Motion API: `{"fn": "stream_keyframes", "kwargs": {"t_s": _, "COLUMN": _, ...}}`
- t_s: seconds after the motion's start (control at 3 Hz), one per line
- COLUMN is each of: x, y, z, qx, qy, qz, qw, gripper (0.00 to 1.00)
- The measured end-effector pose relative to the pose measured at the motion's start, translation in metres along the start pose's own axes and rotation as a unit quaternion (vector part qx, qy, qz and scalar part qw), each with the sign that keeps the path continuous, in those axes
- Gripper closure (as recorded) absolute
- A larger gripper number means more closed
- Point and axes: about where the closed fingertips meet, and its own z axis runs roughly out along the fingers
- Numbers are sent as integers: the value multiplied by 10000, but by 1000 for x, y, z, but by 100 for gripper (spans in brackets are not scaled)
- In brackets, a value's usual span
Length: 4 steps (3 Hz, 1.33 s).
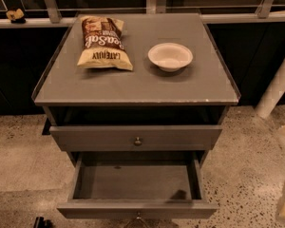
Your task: Close middle drawer
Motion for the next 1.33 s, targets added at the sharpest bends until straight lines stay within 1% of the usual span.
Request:
{"fn": "stream_keyframes", "kwargs": {"t_s": 0.33, "x": 15, "y": 14, "z": 39, "qx": -135, "qy": 37, "qz": 87, "qw": 9999, "gripper": 0}}
{"fn": "stream_keyframes", "kwargs": {"t_s": 0.67, "x": 31, "y": 13, "z": 79, "qx": -346, "qy": 117, "qz": 356, "qw": 9987, "gripper": 0}}
{"fn": "stream_keyframes", "kwargs": {"t_s": 1.0, "x": 32, "y": 16, "z": 79, "qx": -322, "qy": 124, "qz": 301, "qw": 9989, "gripper": 0}}
{"fn": "stream_keyframes", "kwargs": {"t_s": 1.33, "x": 36, "y": 40, "z": 88, "qx": -215, "qy": 80, "qz": 157, "qw": 9996, "gripper": 0}}
